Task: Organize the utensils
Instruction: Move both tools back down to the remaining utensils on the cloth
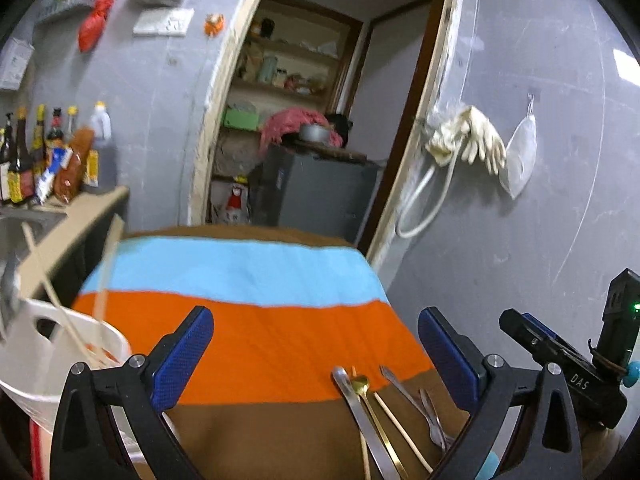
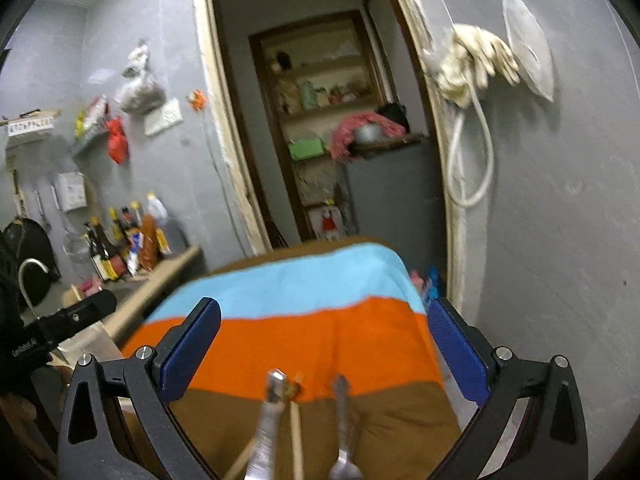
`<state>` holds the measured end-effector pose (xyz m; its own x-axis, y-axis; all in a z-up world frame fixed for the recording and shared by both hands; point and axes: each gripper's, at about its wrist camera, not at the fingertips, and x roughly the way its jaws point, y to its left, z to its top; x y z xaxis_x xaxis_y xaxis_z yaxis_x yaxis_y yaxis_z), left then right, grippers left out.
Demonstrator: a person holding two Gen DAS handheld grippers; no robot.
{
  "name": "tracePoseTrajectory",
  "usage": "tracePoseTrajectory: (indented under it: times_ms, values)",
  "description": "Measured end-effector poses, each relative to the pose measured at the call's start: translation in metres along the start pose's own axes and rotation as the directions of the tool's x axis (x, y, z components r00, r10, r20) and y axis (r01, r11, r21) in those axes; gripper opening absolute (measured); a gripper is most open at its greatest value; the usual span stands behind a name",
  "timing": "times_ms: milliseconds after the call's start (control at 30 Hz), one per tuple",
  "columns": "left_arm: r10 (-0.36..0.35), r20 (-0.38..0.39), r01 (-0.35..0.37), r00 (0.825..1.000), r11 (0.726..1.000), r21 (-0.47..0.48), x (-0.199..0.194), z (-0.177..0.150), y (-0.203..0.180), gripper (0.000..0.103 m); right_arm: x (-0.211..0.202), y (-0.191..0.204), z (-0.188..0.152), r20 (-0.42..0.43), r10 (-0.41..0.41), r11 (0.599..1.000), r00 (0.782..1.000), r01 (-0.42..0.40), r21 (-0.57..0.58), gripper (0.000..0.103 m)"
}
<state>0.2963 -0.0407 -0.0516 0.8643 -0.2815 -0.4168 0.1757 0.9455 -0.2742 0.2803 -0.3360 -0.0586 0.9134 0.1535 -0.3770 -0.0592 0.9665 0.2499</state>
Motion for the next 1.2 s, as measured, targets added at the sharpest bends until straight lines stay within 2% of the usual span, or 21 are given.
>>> tracePoseTrajectory:
  times_ms: [200,367,500,533,600,667,767,900,933,1067,1200]
  values:
    - [-0.032,-0.103,0.023,0.994,0.997,-0.08,0.035,-0.022,0.001,0.103,0.022,-0.03,-0.02,-0.094,-0.002,1.0,0.996,0.004,0.024,0.101]
    - [-0.035,-0.151,0.017,0.988,0.993,-0.118,0.057,-0.037,0.001,0.102,0.05,-0.045,-0.038,-0.19,-0.007,1.0,0.982,0.011,0.018,0.101]
    - [-0.035,-0.18,0.015,0.983,0.994,-0.112,0.069,-0.046,0.0,0.102,0.074,-0.047,-0.052,-0.267,0.044,0.999,0.963,-0.043,0.009,0.101]
    - [-0.036,-0.188,0.015,0.981,0.993,-0.113,0.072,-0.047,-0.001,0.098,0.078,-0.046,-0.055,-0.278,0.054,0.998,0.959,-0.055,0.007,0.101]
    - [-0.043,-0.214,0.018,0.976,0.993,-0.119,0.079,-0.051,0.0,0.092,0.086,-0.044,-0.062,-0.308,0.085,0.996,0.948,-0.09,-0.004,0.095]
    - [-0.051,-0.235,0.021,0.971,0.992,-0.128,0.086,-0.054,0.001,0.082,0.093,-0.039,-0.068,-0.335,0.101,0.993,0.937,-0.114,-0.02,0.081]
    - [-0.058,-0.262,0.022,0.963,0.99,-0.136,0.093,-0.059,0.001,0.071,0.099,-0.038,-0.076,-0.376,0.13,0.99,0.918,-0.143,-0.007,0.069]
    - [-0.064,-0.291,0.027,0.955,0.991,-0.129,0.101,-0.065,-0.004,0.064,0.099,-0.04,-0.089,-0.416,0.154,0.986,0.896,-0.166,0.009,0.053]
    - [-0.066,-0.298,0.028,0.952,0.991,-0.128,0.103,-0.066,-0.005,0.059,0.1,-0.04,-0.091,-0.427,0.164,0.985,0.889,-0.172,0.019,0.048]
    - [-0.071,-0.354,0.028,0.933,0.992,-0.125,0.115,-0.073,-0.009,0.045,0.101,-0.045,-0.098,-0.444,0.199,0.979,0.874,-0.191,0.063,0.035]
    - [-0.034,-0.41,-0.015,0.912,0.993,-0.118,0.127,-0.078,-0.01,0.036,0.104,-0.046,-0.103,-0.453,0.221,0.975,0.864,-0.203,0.088,0.03]
